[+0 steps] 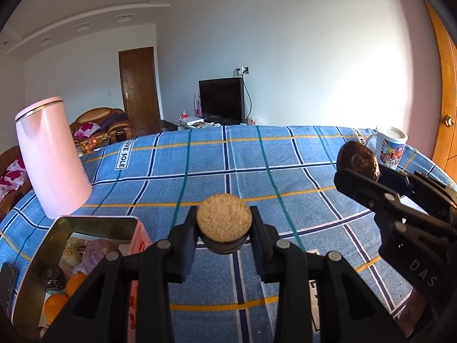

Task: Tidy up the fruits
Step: 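Carry the tan cake in the left gripper while the right gripper carries the brown item over the tin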

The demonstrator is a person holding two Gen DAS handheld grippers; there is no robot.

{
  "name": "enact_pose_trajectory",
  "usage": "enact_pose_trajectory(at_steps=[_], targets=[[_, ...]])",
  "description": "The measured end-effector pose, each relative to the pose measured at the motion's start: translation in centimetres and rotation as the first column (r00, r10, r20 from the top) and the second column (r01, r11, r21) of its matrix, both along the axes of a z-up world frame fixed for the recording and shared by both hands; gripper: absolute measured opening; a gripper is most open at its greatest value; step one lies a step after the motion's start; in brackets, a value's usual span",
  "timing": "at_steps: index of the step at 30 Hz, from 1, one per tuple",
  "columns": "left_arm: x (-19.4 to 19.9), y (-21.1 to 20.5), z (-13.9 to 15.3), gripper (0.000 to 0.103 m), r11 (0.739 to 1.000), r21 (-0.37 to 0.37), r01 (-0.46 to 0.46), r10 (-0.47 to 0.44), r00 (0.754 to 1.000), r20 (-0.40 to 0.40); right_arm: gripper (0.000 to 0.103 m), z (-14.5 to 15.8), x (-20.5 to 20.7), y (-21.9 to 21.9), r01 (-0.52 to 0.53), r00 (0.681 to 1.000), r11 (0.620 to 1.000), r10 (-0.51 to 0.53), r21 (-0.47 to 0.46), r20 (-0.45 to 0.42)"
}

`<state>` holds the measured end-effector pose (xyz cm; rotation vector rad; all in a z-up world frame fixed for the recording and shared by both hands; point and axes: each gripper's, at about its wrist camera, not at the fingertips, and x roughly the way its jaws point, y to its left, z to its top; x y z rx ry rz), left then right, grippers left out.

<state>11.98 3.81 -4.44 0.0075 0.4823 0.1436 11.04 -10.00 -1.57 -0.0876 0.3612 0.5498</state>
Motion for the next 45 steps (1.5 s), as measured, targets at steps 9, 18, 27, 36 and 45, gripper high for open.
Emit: enact_pose_trajectory(at_steps=[9, 18, 27, 36, 45], targets=[[-1.4, -0.4, 0.4, 0.035, 1.000, 0.027, -0.009, 0.007, 0.998, 0.063, 0.036, 0.4, -1.2, -0.2, 0.006, 0.999, 1.000, -0.006, 0.008, 0.041], [-3.3, -0.4, 0.7, 0.035, 1.000, 0.026, 0.001, -0.004, 0.996, 0.089, 0.036, 0.7, -2.5, -0.3, -0.003, 0.998, 1.000, 0.002, 0.013, 0.056], [-4.9, 0.8, 0.9, 0.035, 1.000, -0.002, 0.008, -0.008, 0.996, 0.093, 0.036, 0.8, -4.2, 0.2, -0.027, 0.998, 1.000, 0.027, -0.002, 0.062], [-6.9, 3.7, 0.9, 0.035, 0.999, -0.027, -0.027, 0.030, 0.995, 0.096, 0.036, 1.6, -5.4, 3.5, -0.101, 0.993, 0.995, 0.102, -0.026, 0.059], [-8.6, 7.0, 0.7, 0.035, 0.995, -0.046, -0.086, 0.090, 0.992, 0.088, 0.036, 2.9, -6.0, 7.3, -0.182, 0.981, 0.982, 0.184, -0.041, 0.061]])
